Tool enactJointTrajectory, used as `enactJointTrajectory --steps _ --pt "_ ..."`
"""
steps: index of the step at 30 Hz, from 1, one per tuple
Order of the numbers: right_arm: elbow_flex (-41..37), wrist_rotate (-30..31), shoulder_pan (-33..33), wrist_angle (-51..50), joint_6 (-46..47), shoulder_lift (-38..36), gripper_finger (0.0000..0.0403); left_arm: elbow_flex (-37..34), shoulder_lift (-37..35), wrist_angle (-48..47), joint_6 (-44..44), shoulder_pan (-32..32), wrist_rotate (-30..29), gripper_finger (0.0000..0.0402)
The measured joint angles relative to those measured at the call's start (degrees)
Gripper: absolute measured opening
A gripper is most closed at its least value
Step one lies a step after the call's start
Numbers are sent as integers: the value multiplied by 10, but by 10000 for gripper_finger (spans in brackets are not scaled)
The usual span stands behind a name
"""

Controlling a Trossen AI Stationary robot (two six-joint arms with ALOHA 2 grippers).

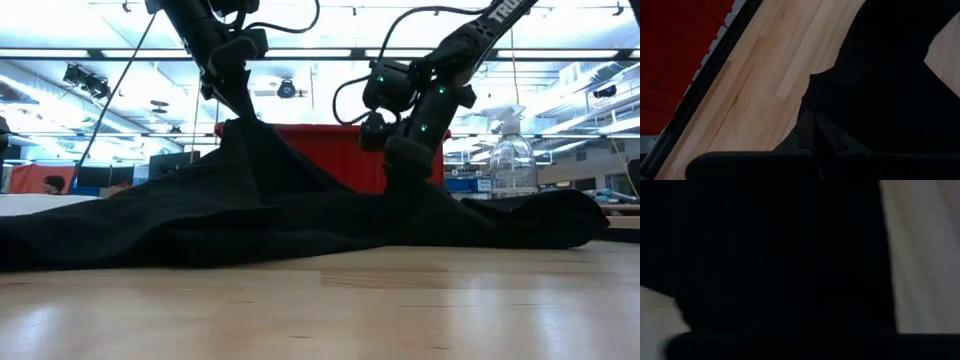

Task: Fold Laundry from Bin
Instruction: Fold the black shirt

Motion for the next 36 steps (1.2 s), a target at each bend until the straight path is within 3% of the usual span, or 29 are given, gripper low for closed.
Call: enactJointTrajectory --steps 4,13,16,20,23,30,33,36 --pt "6 -12 -3 -34 55 -49 11 1 -1 -3 -2 2 0 0" --pt "88 -56 45 -283 206 -247 4 5 -2 -4 -3 -7 15 0" --pt "108 -86 77 -295 221 -298 4 22 -2 -3 9 -16 17 0" --pt "110 -80 123 -272 294 -342 7 72 -2 -6 20 -38 17 0" --pt "111 -25 168 -270 339 -366 8 130 -2 -19 31 -68 14 0" --pt "111 237 228 -271 299 -376 25 252 -3 -65 77 -140 -19 0" --pt "111 274 228 -258 257 -367 61 291 -3 -75 82 -158 -28 0" --pt "111 275 228 -231 223 -360 109 322 -3 -87 83 -175 -36 0"
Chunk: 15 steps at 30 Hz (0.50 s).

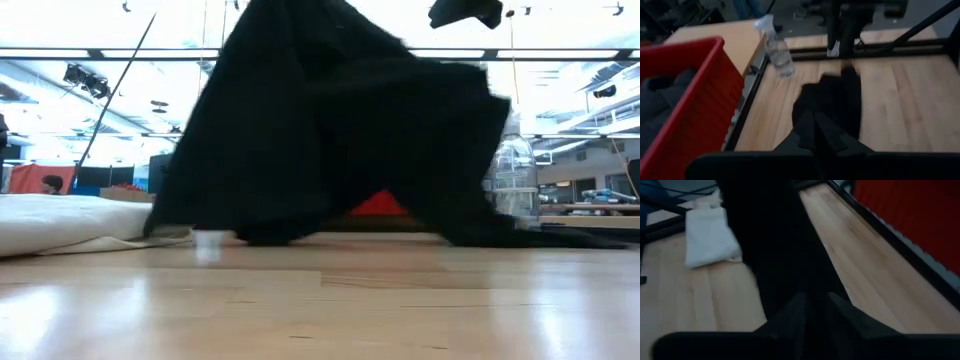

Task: Fold Laundry from Bin
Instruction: Fold the black shirt

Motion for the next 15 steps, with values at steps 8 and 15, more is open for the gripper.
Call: enactJointTrajectory --steps 8,15 --pt "-15 15 17 45 -48 19 209 57 0 -17 -2 -26 -18 0" --pt "-64 12 17 251 -167 121 204 58 0 -19 -27 -26 -32 0"
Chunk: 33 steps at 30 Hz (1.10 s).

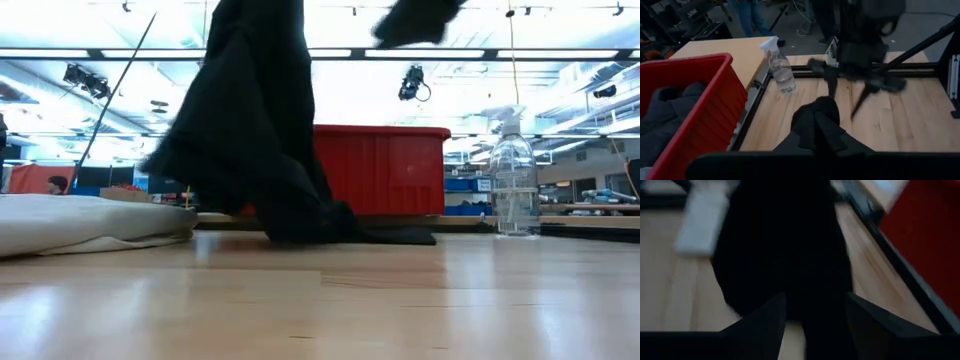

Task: Fold Laundry from Bin
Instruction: Fold the black shirt

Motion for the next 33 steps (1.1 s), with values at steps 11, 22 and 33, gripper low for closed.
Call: enactJointTrajectory --steps 11,22,33 --pt "-1 -16 -18 140 -28 124 200 0 0 1 -32 1 -22 0" --pt "-1 -76 -77 240 11 186 44 0 0 -1 -69 1 -47 0" --pt "124 0 -65 -127 4 128 5 0 0 -146 -130 16 -103 2"
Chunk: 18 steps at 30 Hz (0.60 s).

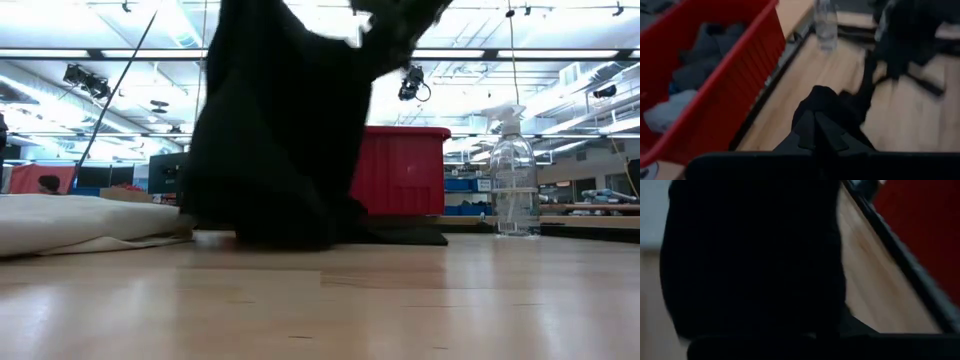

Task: Fold Laundry from Bin
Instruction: Fold the black shirt

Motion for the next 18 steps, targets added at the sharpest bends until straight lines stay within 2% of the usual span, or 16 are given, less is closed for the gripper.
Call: enactJointTrajectory --steps 5,9,13,18 --pt "116 47 22 -228 -8 -22 3 0 0 -38 -38 -5 10 1" --pt "215 47 40 -376 0 -27 2 0 0 -38 -67 -22 10 1" --pt "319 13 64 -506 30 -26 2 16 0 -31 -86 -68 11 1" --pt "435 -70 106 -585 90 -25 2 31 3 -24 -112 -140 9 1"
